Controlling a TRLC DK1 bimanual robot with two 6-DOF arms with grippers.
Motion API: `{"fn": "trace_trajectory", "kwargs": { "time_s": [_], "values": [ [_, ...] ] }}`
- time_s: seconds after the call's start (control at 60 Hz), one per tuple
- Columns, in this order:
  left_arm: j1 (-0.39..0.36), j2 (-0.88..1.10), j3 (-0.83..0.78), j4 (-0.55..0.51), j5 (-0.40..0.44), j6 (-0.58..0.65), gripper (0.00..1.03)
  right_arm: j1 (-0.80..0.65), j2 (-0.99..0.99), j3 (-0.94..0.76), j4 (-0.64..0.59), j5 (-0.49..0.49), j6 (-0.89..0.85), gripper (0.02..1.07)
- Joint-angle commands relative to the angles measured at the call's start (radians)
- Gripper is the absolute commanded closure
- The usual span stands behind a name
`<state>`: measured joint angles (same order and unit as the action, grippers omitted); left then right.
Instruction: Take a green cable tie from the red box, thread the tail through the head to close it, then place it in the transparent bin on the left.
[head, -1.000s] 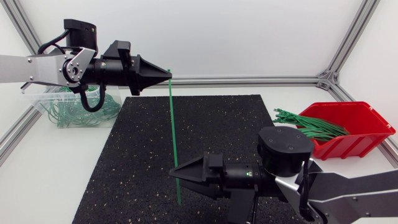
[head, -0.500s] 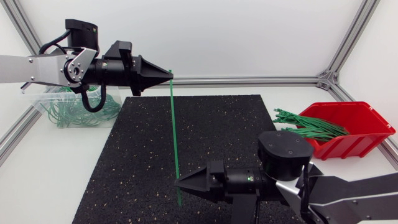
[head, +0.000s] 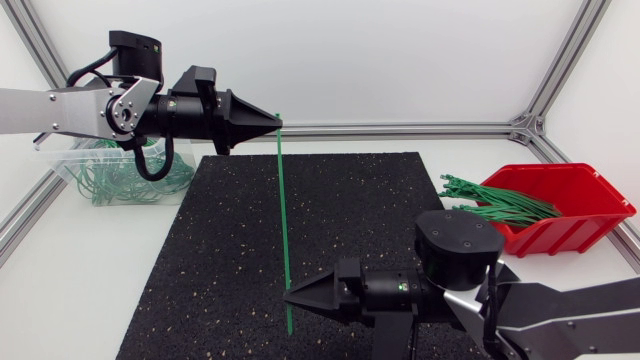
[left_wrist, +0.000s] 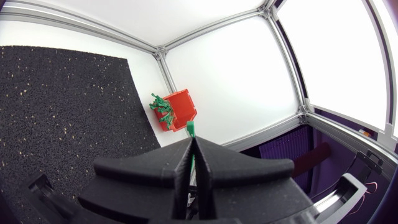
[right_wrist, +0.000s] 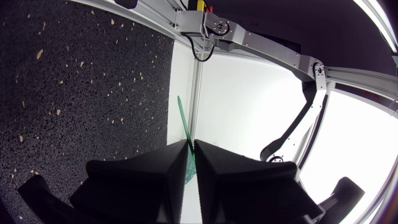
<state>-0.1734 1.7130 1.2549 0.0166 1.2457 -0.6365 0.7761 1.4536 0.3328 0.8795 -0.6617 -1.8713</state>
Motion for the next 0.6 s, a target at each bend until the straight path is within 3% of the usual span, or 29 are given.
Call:
{"fn": "trace_trajectory", "kwargs": {
  "time_s": [0.0, 0.367, 0.5, 0.583],
  "values": [
    [-0.006, -0.020, -0.012, 0.000, 0.015, -0.026, 0.99, -0.009, 0.008, 0.011, -0.001, -0.003, -0.028, 0.98],
    [-0.006, -0.041, -0.031, 0.000, 0.015, -0.014, 0.99, -0.021, -0.022, 0.012, 0.007, 0.008, 0.049, 1.00],
    [-0.009, -0.046, -0.034, 0.000, 0.015, -0.012, 0.99, -0.014, -0.021, 0.011, 0.007, 0.027, 0.070, 0.83],
    [-0.009, -0.050, -0.038, 0.000, 0.015, -0.012, 0.99, -0.014, -0.022, 0.008, 0.007, 0.028, 0.070, 0.82]
  ]
}}
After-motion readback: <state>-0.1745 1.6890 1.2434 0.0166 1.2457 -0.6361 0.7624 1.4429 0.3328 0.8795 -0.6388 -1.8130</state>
